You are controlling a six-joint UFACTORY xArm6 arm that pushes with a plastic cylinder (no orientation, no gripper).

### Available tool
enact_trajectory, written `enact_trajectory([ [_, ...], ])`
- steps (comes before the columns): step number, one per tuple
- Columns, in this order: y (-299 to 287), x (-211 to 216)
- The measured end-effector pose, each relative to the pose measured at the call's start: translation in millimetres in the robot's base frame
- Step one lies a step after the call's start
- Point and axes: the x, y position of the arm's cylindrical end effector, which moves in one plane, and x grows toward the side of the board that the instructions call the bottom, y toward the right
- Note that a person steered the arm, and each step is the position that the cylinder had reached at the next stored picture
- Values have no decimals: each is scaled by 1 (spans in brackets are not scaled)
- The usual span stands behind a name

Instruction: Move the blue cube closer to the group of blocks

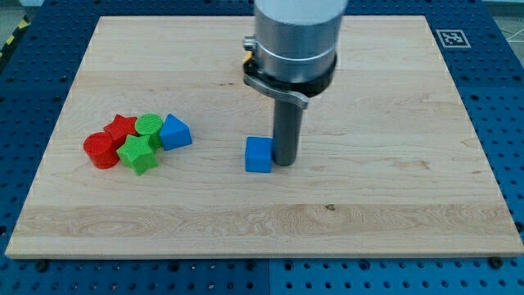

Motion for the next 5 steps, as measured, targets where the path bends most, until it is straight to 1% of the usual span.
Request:
enact_trajectory([
  [3, -63, -1],
  [5, -87, -4],
])
